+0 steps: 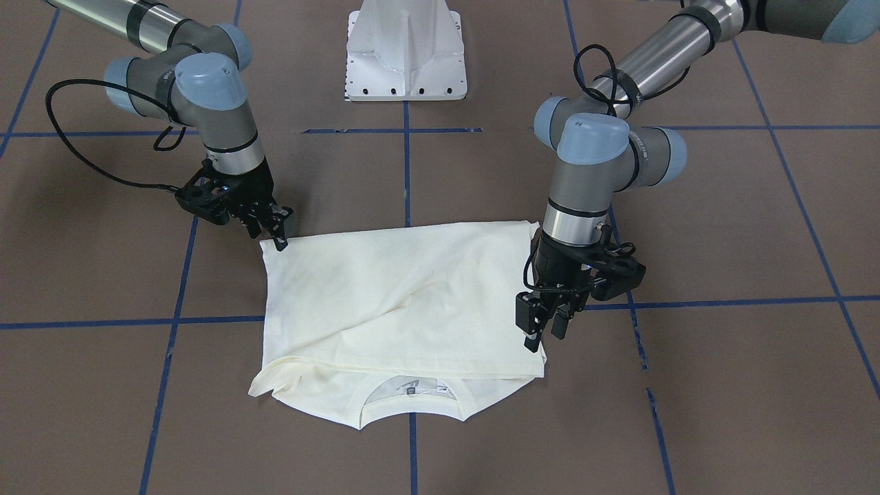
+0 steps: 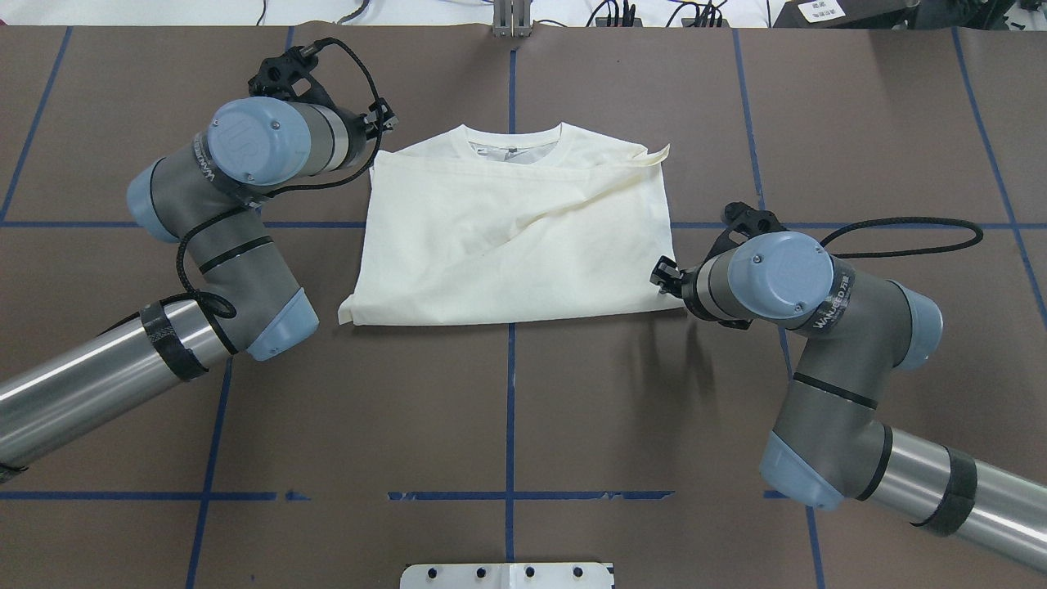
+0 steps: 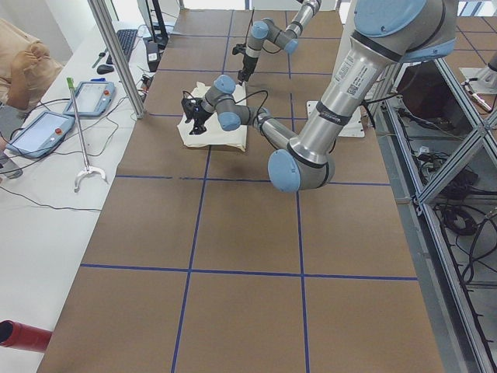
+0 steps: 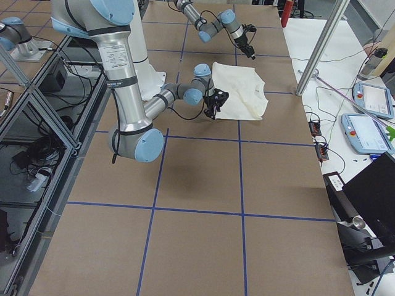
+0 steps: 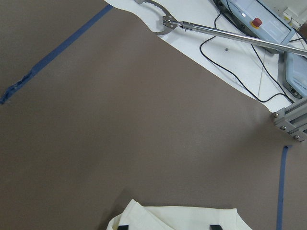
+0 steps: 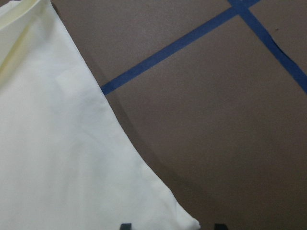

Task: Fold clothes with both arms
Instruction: 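Grasp the folded shirt edge with the right gripper and drag it toward the robot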

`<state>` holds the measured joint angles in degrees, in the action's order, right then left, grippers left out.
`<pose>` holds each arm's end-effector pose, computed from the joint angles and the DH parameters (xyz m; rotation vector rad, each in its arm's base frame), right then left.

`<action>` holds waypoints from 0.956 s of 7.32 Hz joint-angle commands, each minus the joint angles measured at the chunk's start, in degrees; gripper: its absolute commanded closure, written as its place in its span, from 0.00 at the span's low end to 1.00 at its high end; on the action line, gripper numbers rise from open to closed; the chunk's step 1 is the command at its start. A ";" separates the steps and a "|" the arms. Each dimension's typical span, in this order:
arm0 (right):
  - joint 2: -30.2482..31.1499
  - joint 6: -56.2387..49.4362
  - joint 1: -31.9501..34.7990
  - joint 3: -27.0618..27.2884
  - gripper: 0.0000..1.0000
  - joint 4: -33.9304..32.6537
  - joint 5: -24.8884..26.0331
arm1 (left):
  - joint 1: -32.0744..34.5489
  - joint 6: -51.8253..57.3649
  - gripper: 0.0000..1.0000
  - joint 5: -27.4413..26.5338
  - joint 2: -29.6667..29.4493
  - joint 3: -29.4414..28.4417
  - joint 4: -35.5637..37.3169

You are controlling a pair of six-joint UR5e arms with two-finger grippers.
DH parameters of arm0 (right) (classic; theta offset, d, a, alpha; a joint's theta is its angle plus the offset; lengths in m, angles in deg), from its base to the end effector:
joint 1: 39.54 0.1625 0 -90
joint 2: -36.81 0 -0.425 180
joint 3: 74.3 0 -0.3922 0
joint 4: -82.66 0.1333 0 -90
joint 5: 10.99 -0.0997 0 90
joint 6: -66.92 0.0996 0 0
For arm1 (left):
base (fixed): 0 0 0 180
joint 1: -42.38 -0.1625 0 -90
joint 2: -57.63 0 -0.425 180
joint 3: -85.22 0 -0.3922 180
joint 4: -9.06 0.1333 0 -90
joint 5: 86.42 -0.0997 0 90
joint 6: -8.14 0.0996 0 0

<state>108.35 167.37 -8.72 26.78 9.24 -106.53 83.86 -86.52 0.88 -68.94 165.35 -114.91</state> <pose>-0.4659 -0.4220 0.3691 0.0532 -0.8228 0.6411 0.4624 -0.5930 0.2894 0.3850 1.0179 -0.7517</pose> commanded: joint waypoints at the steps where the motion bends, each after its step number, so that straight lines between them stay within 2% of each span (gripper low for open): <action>1: 0.18 0.18 -0.41 -0.27 0.84 0.02 0.18 | 0.00 0.00 0.36 -0.02 0.01 0.12 0.30; 2: 0.61 -0.25 -0.41 -0.18 1.00 0.02 0.09 | 0.00 0.00 0.36 -0.02 0.10 0.29 0.39; 4: 0.79 -0.26 -0.23 0.60 1.00 0.81 0.18 | 0.09 0.00 0.36 -0.02 0.10 0.38 0.39; 5: 2.88 0.01 -0.23 3.65 1.00 0.81 0.09 | 0.09 0.00 0.36 -0.02 0.10 0.38 0.39; 6: 7.78 0.36 -1.01 12.21 1.00 0.73 -1.30 | 0.18 0.00 0.36 0.07 0.19 1.60 0.31; 7: 16.44 2.71 -5.98 22.48 1.00 0.64 -3.75 | 0.09 0.00 0.36 0.24 2.54 5.01 0.13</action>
<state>116.26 168.12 -10.63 38.13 9.96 -107.93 83.98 -86.52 0.95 -68.23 167.33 -114.61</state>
